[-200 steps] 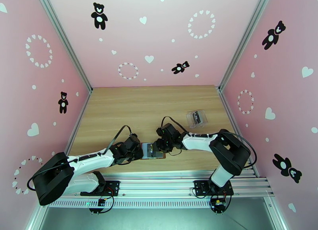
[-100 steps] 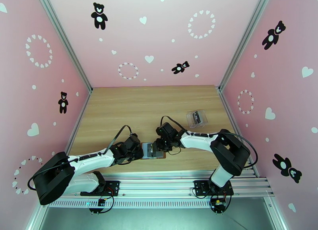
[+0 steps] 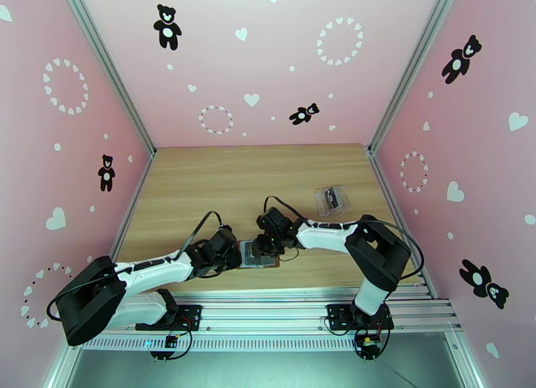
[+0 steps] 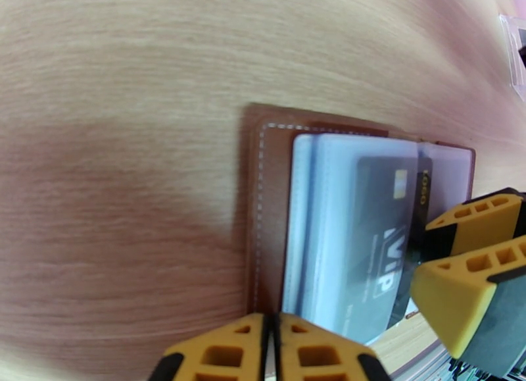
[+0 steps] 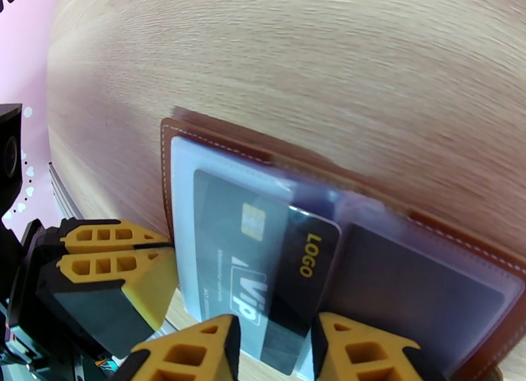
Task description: Put the credit cards into the card holder
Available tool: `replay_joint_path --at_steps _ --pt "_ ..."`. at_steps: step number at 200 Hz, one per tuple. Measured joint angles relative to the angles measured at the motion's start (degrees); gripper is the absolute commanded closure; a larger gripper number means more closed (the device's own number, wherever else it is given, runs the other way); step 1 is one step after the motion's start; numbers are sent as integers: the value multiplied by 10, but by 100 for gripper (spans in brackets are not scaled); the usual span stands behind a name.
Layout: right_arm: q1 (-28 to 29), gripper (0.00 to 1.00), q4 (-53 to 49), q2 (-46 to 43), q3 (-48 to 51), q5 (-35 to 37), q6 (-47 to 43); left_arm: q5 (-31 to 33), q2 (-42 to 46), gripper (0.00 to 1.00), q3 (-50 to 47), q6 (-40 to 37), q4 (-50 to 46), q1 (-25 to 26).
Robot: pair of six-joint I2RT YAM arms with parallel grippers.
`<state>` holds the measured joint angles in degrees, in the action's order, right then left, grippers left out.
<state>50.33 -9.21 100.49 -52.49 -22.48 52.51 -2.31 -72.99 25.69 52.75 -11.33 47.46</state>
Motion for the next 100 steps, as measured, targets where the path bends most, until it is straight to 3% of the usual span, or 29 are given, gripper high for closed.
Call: replay_joint_path --at_steps 100 --pt "26 67 -5 17 -28 26 24 0 0 88 0 0 0 0"
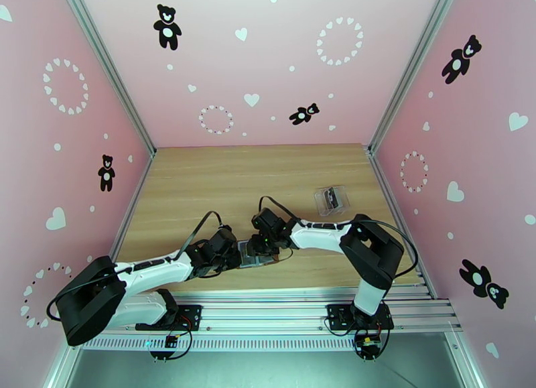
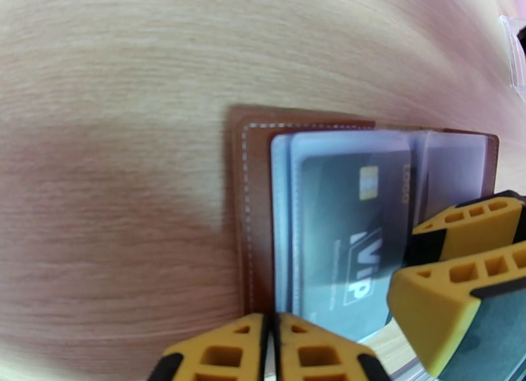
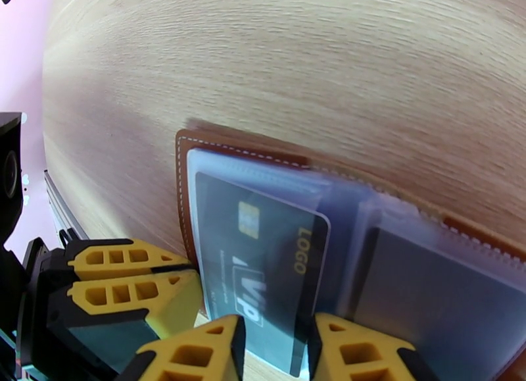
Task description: Put the credit cards into the card holder
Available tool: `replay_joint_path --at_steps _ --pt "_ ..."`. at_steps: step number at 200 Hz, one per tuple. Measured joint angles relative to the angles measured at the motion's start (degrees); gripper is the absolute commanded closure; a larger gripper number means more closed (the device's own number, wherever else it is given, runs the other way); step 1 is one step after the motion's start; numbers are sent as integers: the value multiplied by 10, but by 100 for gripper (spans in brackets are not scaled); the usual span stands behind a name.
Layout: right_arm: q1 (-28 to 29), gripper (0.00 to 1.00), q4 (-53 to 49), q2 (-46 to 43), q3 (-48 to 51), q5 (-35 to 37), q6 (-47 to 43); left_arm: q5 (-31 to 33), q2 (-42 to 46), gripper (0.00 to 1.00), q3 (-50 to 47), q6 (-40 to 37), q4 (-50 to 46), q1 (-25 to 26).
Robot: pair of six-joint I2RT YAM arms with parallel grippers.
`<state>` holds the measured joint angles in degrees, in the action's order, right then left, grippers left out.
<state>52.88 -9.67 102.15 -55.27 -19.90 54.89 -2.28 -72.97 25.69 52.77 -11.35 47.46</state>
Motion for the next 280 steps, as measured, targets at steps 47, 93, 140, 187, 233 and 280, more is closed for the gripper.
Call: replay_joint_path --at_steps 47,93,140,187,233,280 --pt "15 53 -57 -11 -26 40 -34 6 20 87 0 0 -20 4" --pt "18 73 -95 -47 -35 72 -70 28 80 86 0 -2 -61 5" --pt "18 86 -94 -29 -38 69 -74 32 94 86 0 -2 -78 5" --pt "18 91 -95 -5 -38 67 -75 32 94 86 0 -2 -78 5" --pt "18 94 -95 5 -38 66 -75 32 94 86 -1 -2 -77 5" --pt "18 95 -90 10 -38 66 -75 32 109 85 -2 -2 -78 5"
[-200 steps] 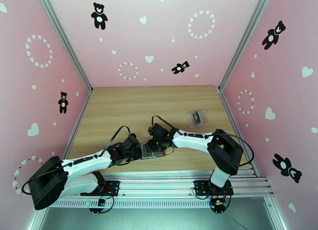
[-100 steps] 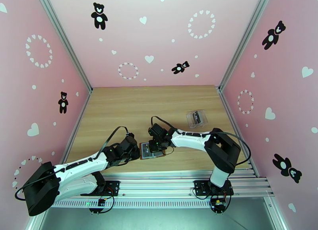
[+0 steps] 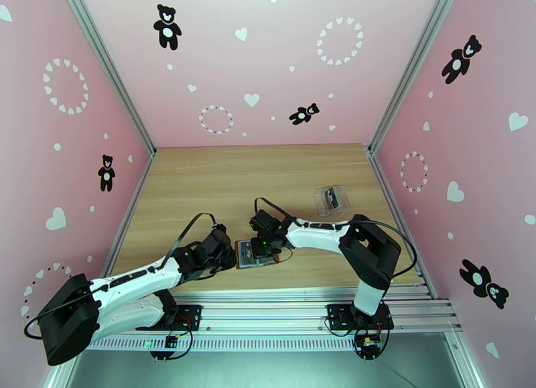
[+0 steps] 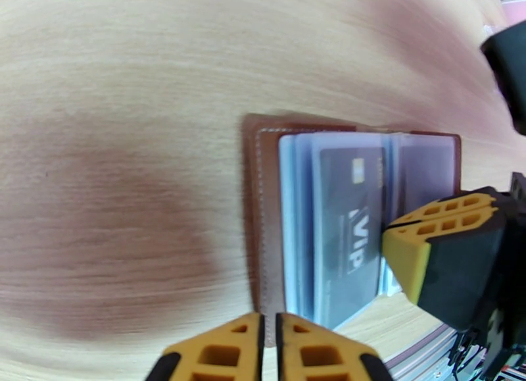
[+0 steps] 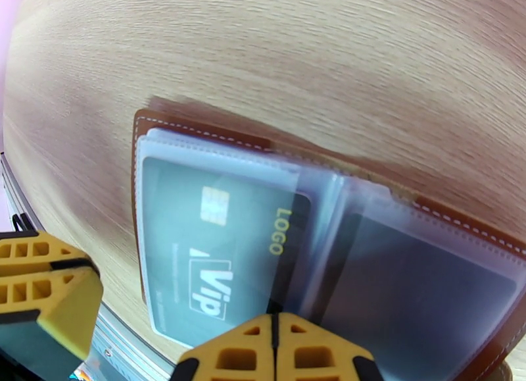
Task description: Put the credit cards into the card holder
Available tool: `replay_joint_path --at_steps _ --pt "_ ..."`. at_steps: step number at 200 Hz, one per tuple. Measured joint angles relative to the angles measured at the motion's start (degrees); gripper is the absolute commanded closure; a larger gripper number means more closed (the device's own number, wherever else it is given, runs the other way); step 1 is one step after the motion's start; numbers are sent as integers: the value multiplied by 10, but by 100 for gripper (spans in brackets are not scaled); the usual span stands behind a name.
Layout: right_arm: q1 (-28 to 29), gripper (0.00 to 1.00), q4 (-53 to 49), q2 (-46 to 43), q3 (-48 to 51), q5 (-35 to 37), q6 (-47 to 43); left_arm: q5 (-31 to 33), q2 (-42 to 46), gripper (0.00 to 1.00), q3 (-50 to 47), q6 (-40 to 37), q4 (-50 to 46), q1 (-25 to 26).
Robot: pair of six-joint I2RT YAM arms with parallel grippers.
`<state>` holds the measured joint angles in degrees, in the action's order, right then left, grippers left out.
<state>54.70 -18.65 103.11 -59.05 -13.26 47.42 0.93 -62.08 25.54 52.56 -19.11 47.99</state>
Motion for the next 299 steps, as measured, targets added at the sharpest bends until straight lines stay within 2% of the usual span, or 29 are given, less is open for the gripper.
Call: replay_joint_path --at_steps 55,108,194,299 --pt "0 96 18 8 2 -2 0 0 33 77 0 -4 1 0" --pt "0 97 26 8 5 -4 1 -5 -5 69 0 -9 18 0" --pt "0 98 37 8 9 -10 2 -33 -57 70 2 -9 78 0" --pt "0 97 55 7 17 -19 6 -73 -74 72 5 -10 130 0"
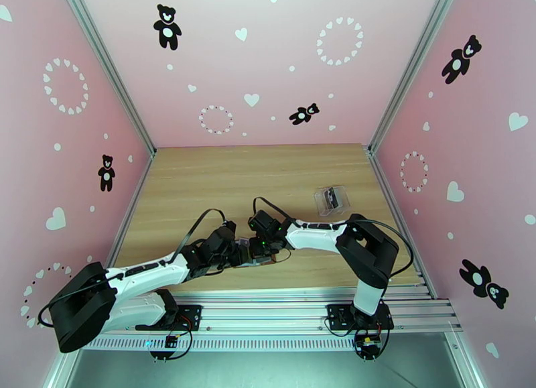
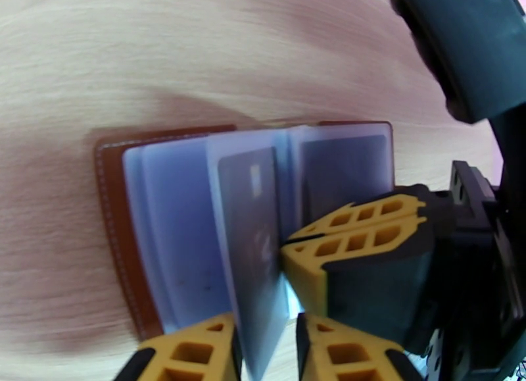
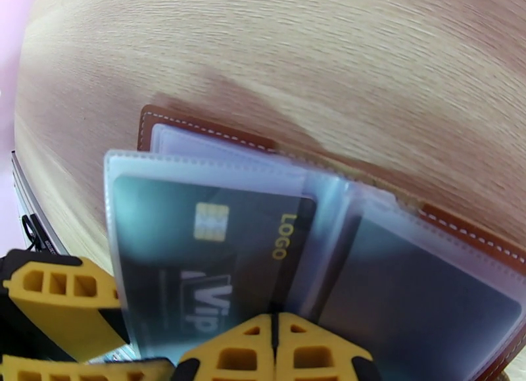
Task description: Put the credit cards into the card holder
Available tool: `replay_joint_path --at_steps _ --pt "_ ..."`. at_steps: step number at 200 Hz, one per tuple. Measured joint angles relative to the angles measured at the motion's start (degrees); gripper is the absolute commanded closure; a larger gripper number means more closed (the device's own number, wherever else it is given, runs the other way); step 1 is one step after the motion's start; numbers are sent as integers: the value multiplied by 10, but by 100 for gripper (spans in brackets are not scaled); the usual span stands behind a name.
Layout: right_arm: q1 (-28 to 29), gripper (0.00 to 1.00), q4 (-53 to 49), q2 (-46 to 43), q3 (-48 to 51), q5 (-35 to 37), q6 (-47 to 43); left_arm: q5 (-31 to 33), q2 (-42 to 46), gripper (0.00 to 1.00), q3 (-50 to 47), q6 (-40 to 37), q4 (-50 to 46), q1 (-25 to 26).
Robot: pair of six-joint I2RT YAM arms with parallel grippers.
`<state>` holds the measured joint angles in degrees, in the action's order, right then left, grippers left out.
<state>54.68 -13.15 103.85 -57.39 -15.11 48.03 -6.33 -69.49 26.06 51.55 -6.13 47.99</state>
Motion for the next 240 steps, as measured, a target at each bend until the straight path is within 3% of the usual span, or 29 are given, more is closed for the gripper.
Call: replay_joint_path --at_steps 95,240 --pt "-7 72 -4 -74 50 24 11 -32 0 72 11 0 32 1" --pt "-79 71 -35 -222 113 50 -7 -42 -66 73 64 0 60 11"
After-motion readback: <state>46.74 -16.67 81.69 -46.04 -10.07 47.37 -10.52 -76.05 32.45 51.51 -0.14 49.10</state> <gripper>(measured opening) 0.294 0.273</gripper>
